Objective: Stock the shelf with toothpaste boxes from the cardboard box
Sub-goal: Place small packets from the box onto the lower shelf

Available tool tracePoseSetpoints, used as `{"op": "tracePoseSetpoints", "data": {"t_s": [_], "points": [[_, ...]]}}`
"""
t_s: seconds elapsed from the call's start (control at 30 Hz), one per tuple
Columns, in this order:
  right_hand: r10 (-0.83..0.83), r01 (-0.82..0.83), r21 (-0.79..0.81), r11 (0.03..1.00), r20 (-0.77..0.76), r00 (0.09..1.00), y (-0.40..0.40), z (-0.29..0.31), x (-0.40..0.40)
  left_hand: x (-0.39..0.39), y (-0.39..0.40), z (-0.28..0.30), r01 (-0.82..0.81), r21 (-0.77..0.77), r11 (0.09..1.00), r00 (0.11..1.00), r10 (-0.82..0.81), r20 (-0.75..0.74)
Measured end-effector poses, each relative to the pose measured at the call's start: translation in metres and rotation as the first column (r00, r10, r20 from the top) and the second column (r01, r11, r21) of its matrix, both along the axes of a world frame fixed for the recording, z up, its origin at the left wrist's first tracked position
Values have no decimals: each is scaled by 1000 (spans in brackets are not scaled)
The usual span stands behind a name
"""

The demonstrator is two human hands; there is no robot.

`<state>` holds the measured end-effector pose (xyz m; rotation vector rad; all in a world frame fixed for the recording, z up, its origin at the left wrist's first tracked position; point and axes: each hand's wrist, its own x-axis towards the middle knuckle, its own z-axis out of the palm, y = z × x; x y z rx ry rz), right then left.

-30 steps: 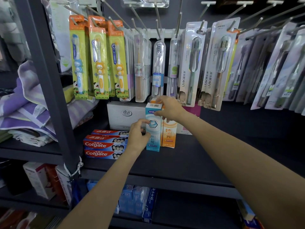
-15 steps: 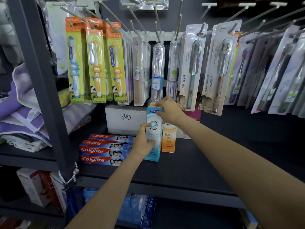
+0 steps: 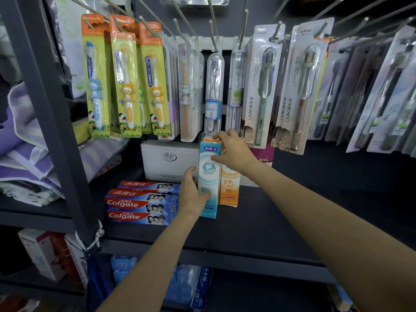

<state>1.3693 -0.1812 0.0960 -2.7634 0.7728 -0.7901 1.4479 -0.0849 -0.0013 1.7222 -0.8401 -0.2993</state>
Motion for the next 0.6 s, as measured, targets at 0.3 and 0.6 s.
{"op": "tracePoseSetpoints", "data": {"t_s": [0.3,0.6], "points": [[67,-44,-127,991,185,980,21,1,-15,-15,32,18,-157,-220,963,926,221,306],[-18,24,-57,998,100,995,80,-88,-168,-143,52,-39,364,-159,918,814,-230,533]]}}
